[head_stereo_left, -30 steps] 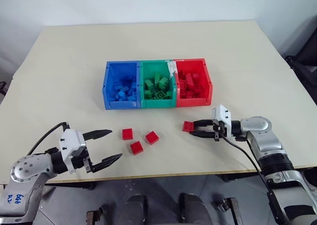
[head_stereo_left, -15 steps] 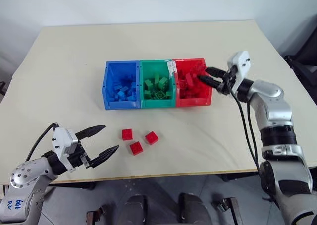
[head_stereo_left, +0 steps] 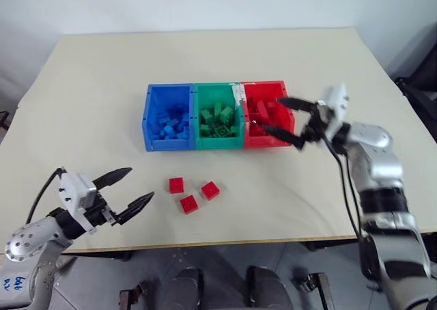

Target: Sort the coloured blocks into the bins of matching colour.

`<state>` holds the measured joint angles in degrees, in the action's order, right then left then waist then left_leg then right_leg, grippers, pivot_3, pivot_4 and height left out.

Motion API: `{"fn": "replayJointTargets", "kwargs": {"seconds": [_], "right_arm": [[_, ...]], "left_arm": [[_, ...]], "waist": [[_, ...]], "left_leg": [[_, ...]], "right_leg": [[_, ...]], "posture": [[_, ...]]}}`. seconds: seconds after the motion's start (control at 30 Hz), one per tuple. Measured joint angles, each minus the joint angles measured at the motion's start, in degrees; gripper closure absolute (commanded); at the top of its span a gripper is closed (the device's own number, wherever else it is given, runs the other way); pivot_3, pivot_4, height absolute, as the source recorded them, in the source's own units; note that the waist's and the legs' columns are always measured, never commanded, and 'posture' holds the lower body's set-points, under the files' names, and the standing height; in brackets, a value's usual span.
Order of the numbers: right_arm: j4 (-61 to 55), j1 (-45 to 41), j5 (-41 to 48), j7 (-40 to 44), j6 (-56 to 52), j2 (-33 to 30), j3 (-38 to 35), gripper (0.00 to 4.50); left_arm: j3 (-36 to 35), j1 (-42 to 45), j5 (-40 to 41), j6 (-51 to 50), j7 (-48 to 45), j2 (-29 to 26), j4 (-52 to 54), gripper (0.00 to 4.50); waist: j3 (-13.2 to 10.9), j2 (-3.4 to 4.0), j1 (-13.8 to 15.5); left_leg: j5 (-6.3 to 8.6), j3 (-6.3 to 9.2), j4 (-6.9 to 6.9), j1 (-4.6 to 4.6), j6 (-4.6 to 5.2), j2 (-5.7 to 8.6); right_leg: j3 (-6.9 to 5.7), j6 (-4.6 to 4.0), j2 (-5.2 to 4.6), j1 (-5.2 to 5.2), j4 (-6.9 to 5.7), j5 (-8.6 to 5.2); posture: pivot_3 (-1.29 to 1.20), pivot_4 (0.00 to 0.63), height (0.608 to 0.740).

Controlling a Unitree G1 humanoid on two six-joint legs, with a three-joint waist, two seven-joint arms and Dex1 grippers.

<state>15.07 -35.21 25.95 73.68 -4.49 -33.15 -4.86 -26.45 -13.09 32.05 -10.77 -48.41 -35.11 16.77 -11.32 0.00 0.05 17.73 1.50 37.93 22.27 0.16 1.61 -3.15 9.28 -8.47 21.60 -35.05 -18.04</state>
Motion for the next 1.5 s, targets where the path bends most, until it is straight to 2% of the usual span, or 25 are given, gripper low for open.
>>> {"fn": "replayJointTargets", "kwargs": {"seconds": [0.2, 0.33, 0.53, 0.63, 0.8, 1.1, 1.37, 1.5], "right_arm": [[-5.7, 12.9, 2.6, 9.3, 0.4, -4.7, -0.1, 0.03], [-5.7, 13.8, 3.0, 9.6, 1.6, -5.0, -1.0, 0.03], [-5.1, 15.2, 3.0, 11.1, 5.0, -6.3, -2.7, 0.03], [-4.8, 17.0, 3.0, 11.2, 5.8, -6.8, -3.1, 0.03], [-9.4, 21.6, 3.9, 10.5, 5.3, -7.2, -4.2, 0.03], [-17.5, 28.8, 5.0, 6.1, 3.4, -8.2, -7.1, 0.03], [-22.4, 34.8, 5.1, 2.0, 3.2, -8.2, -9.1, 0.03], [-24.0, 36.0, 5.1, 0.5, 3.2, -8.0, -9.1, 0.0]], "left_arm": [[-5.0, -4.6, -1.2, 3.5, -3.5, -1.6, -9.7, 0.0], [-6.7, -5.4, -2.1, 6.3, -5.1, -2.8, -13.1, 0.0], [-5.1, -5.6, -3.2, 7.2, -7.5, -4.2, -11.3, 0.0], [1.2, -2.6, -4.8, 4.3, -6.6, -5.5, -5.1, 0.0], [15.6, 14.1, -5.2, -11.9, 0.7, -6.7, 6.0, 0.0], [38.2, 36.4, -10.7, -40.3, 9.7, -7.5, 9.7, 0.0], [47.1, 44.2, -13.1, -52.9, 13.9, -2.0, 9.3, 0.0], [48.1, 45.1, -14.3, -54.3, 14.9, -1.5, 9.3, 0.87]], "waist": [[0.0, 0.0, -0.2], [0.0, 0.0, -0.2], [0.0, -0.01, 0.0], [0.0, 0.0, 0.4], [0.0, 0.01, 1.2], [0.0, 0.0, 1.2], [0.0, -0.01, 1.5], [0.0, -0.01, 1.4]], "left_leg": [[0.11, -0.39, 0.11, -0.16, 0.11, 0.04], [0.16, -0.47, 0.12, -0.21, 0.04, -0.21], [0.3, -0.46, 0.12, -0.19, 0.1, -0.21], [0.3, -0.44, 0.17, -0.18, 0.1, -0.2], [0.29, -0.45, 0.28, -0.2, 0.09, -0.18], [0.3, -0.48, 0.27, -0.19, 0.06, 0.07], [0.3, -0.45, 0.35, -0.15, 0.07, 0.11], [0.28, -0.45, 0.36, -0.16, 0.05, 0.11]], "right_leg": [[0.07, 0.02, -0.05, -0.02, 0.05, 0.01], [0.08, 0.01, -0.03, 0.01, 0.04, 0.02], [0.05, 0.0, -0.06, 0.0, 0.1, 0.02], [0.04, 0.0, -0.07, -0.03, 0.09, 0.03], [0.1, 0.01, -0.04, -0.01, -0.08, 0.04], [0.11, 0.01, 0.07, 0.0, -0.04, 0.04], [0.13, 0.01, 0.07, -0.02, -0.04, 0.04], [0.14, 0.01, 0.07, -0.03, -0.04, 0.04]], "posture": [[0.0, 0.15, 0.74], [0.0, 0.15, 0.74], [0.0, 0.15, 0.74], [0.0, 0.15, 0.74], [0.0, 0.15, 0.74], [0.0, 0.15, 0.74], [0.0, 0.15, 0.74], [0.0, 0.15, 0.74]]}}
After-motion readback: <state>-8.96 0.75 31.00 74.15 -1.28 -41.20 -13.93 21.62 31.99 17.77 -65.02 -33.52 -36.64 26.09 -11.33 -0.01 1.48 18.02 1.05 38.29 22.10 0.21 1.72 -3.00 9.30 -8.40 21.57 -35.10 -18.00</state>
